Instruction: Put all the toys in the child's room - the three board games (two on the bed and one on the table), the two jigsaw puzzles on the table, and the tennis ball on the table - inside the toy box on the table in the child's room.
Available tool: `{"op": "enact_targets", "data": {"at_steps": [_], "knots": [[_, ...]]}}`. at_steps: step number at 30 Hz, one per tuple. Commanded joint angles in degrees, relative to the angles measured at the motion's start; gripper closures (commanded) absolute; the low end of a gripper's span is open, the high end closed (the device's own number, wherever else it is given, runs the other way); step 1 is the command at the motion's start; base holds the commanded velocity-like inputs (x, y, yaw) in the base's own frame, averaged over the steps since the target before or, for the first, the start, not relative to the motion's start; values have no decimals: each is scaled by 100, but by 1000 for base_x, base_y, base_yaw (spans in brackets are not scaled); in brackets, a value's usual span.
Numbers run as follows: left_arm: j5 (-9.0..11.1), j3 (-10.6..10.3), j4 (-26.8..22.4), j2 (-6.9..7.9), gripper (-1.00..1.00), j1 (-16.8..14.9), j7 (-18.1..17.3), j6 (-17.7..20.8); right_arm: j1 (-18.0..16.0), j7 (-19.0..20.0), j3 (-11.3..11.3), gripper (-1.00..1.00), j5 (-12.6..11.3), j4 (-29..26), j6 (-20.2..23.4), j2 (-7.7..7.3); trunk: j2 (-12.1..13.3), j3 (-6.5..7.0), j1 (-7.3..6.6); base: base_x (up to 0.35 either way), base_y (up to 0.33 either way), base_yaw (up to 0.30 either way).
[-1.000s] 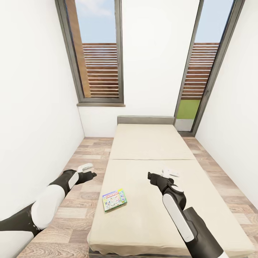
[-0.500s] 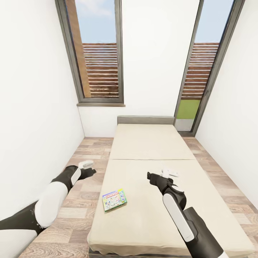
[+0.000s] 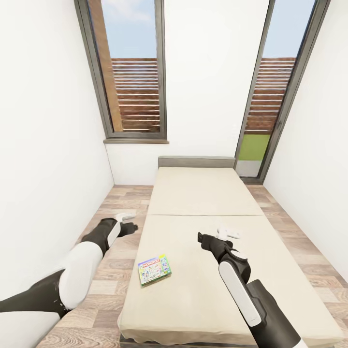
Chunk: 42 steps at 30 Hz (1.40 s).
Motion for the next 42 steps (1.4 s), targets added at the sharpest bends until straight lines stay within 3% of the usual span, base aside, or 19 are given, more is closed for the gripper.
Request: {"op": "enact_targets", "data": {"at_steps": [1, 6, 17, 28, 42], "knots": [[-34, -40, -11, -18, -100, -5, -4, 22, -8, -51, 10, -100, -48, -10, 15, 0, -13, -13, 4, 0, 0, 0], [-32, -186, -13, -36, -100, -6, -13, 7, -10, -61, 5, -100, -60, -28, 44, 1, -13, -13, 4, 0, 0, 0], [-31, -238, -21, -35, -100, -5, -11, -2, -10, -67, -8, -100, -98, -46, 148, 14, -13, -13, 4, 0, 0, 0], [-24, -236, -36, -35, -100, -5, -25, 1, -10, -66, -40, -100, -616, -39, 224, 39, -13, -13, 4, 0, 0, 0], [-9, -238, -46, -50, -100, -5, -22, 7, -10, -58, -28, -100, -685, -52, 164, 37, -13, -13, 4, 0, 0, 0]]}}
